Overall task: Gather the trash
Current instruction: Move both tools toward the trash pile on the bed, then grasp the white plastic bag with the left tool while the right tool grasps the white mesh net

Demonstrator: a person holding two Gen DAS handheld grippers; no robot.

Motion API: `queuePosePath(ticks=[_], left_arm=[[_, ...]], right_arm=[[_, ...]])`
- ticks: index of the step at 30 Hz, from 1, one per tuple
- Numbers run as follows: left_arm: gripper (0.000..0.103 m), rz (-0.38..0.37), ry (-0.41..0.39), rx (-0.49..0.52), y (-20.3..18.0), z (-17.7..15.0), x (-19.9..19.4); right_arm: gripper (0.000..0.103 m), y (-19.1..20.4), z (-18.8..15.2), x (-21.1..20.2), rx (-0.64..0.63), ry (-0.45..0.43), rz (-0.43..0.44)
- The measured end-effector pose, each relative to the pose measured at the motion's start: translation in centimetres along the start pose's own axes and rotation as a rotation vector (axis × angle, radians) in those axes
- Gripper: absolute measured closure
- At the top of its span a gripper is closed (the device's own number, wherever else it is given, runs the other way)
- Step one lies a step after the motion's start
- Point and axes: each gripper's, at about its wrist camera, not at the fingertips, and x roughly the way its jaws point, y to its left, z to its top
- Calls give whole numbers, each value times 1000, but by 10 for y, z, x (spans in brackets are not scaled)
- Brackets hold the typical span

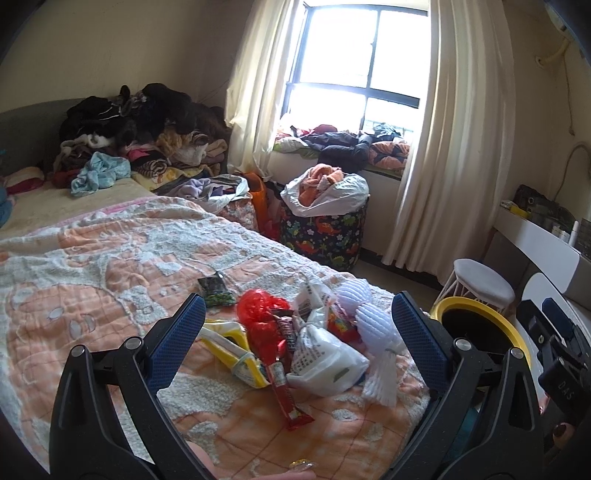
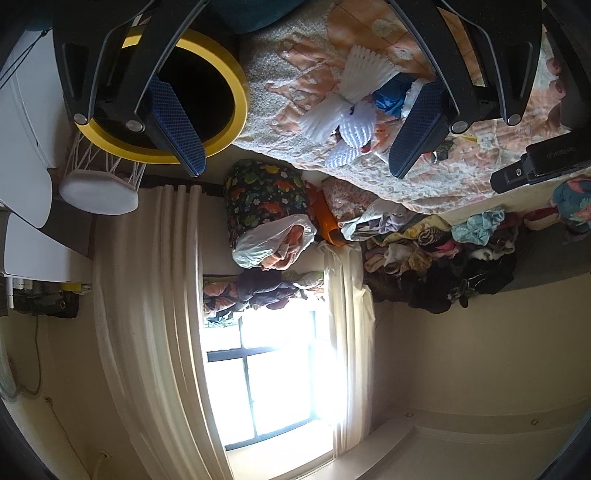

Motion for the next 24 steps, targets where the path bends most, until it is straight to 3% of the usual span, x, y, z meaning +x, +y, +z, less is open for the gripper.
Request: queuePosePath(ticks=[7, 14, 24], left_arm=[[10, 44, 22, -50, 27, 4, 6], [10, 28, 72, -98, 41, 6, 22], [10, -137, 142, -36, -2, 1, 51]], right_arm=[[6, 17, 0, 16, -23, 63, 61], [6, 24, 5, 43, -13, 121, 62], [6, -14, 9, 87, 48, 235, 25]])
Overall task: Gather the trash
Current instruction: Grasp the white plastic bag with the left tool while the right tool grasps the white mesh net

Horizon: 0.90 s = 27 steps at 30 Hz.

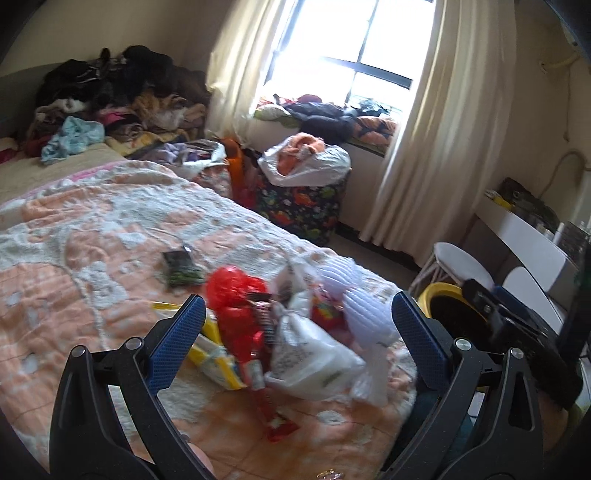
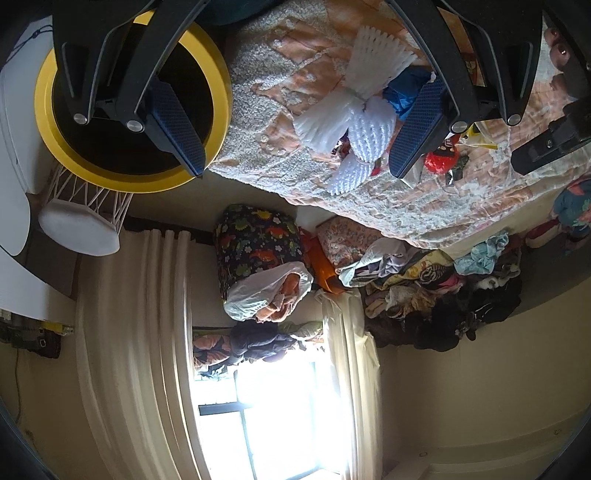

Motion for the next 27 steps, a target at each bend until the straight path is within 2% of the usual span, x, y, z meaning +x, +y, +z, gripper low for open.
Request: queuePosePath(ticks=[7, 11, 13, 17, 18, 20, 21, 22, 25, 27], left_arm=[[10, 3, 104, 85, -24, -13, 32], [10, 38, 153, 123, -29, -19, 46], [11, 60, 181, 144, -31, -23, 53], [16, 92, 218, 158, -29, -30, 62], [18, 96, 226, 156, -27, -31, 64], [22, 107, 243, 151, -25, -34, 68], [26, 113, 251, 146, -24, -35, 70], [29, 118, 261, 140, -22, -36, 72], [42, 120, 274, 131, -19, -37, 73], [46, 120, 275, 133, -19, -37, 73]], right_arm=[[7, -15, -2, 40, -2, 138, 54], [9, -12, -7, 66, -3, 217, 64], [22, -12, -10, 82, 13, 274, 80], [29, -11, -16, 106, 39, 374, 131], [35, -11, -17, 110, 43, 395, 149], [49, -7, -21, 113, 55, 420, 190], [63, -6, -22, 114, 51, 427, 198], [72, -5, -23, 114, 49, 430, 207], [81, -3, -24, 107, 56, 411, 228], [82, -4, -22, 101, 63, 389, 231]])
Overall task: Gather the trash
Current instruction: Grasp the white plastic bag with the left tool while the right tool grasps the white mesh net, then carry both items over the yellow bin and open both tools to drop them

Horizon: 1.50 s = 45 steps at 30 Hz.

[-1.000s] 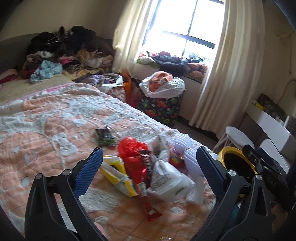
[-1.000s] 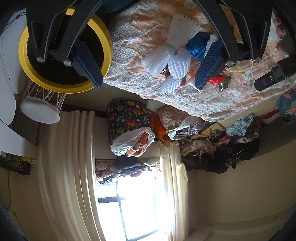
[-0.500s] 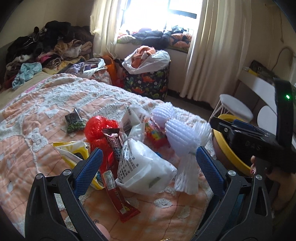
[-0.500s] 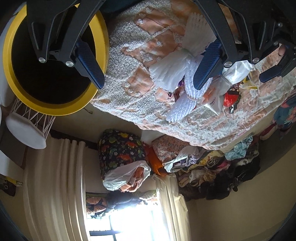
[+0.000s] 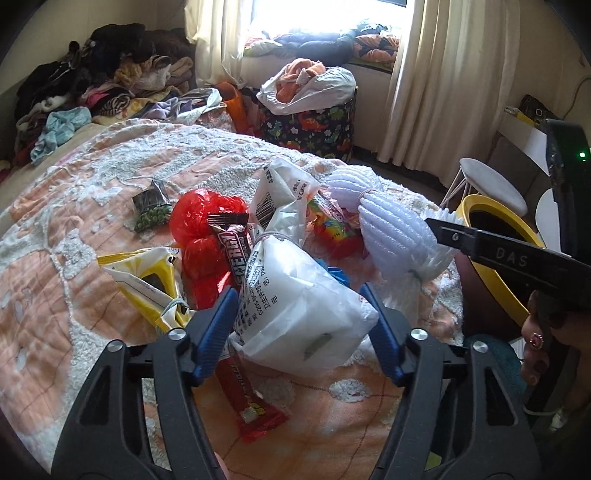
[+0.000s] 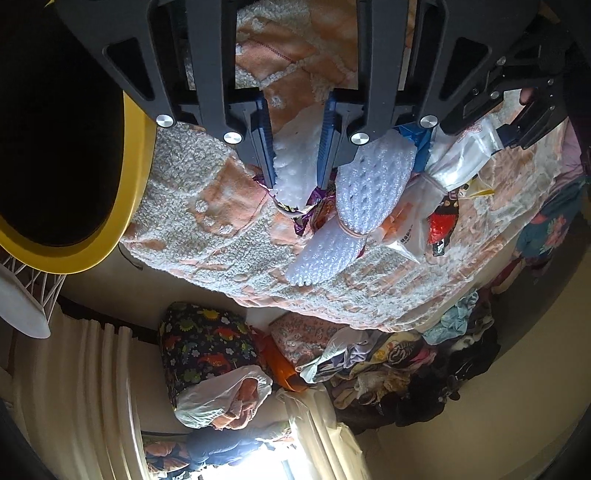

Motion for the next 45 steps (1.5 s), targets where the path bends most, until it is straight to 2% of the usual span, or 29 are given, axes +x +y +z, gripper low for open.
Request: queuePosePath(ticks=[12, 15, 21, 26, 30, 35, 45], left_arm=[[65, -42, -103, -61, 8, 17, -30], [70, -49, -135, -56, 5, 24, -38], [74, -68, -163, -57, -3, 34, -44], [75, -109, -218, -41, -17, 41, -56], [75, -153, -191, -6, -36, 43, -50], [75, -128, -92, 67, -58, 34, -22], [77, -98, -12, 112, -73, 21, 1]], right_arm=[[85, -13, 1, -42, 20, -64, 28], [85, -17, 1, -50, 13, -72, 11], [85, -22, -6, -55, -11, -23, 9], [85, -23, -17, -57, -29, -3, 16], [86, -24, -19, -60, -23, -11, 11], [87, -32, -17, -73, 14, -42, -9], [87, -74, -9, -108, 113, -134, -50]])
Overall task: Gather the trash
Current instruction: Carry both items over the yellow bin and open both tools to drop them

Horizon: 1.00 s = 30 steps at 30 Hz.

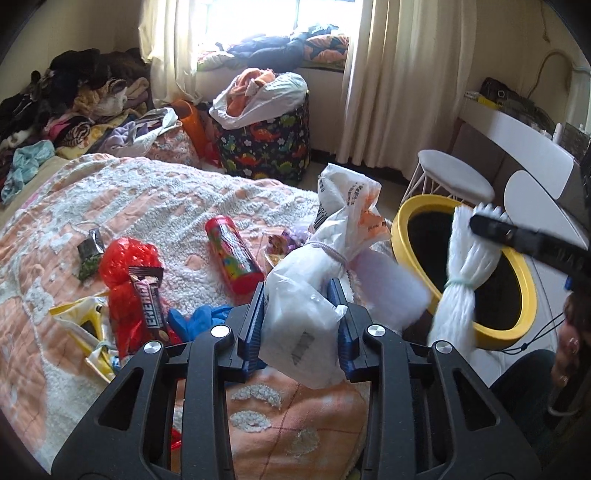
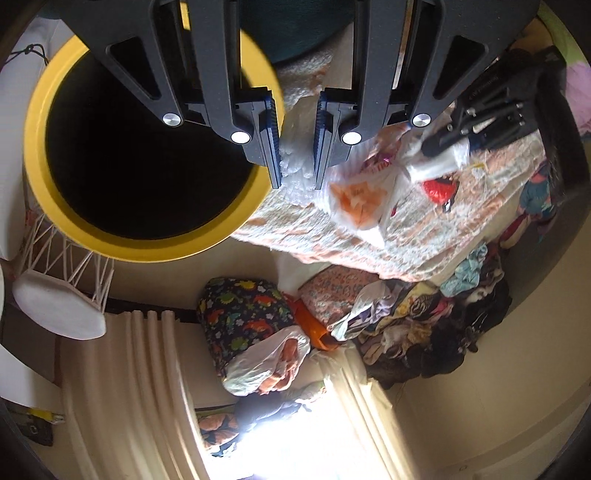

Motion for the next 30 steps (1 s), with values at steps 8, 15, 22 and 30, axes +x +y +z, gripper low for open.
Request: queuePosePath(ticks=[8, 15, 22, 30], left_arm=[[77, -36, -63, 3, -14, 7, -13], [77, -78, -77, 34, -40, 19, -13], [77, -112, -64, 81, -65, 21, -5], [77, -149, -35, 140, -96, 22, 10]], right_arm=[[87, -43, 10, -21, 87, -70, -61], [87, -72, 10, -31, 132, -117, -128], [87, -101, 6, -40, 169, -140, -191], [87, -122, 3, -42, 202, -150, -247]])
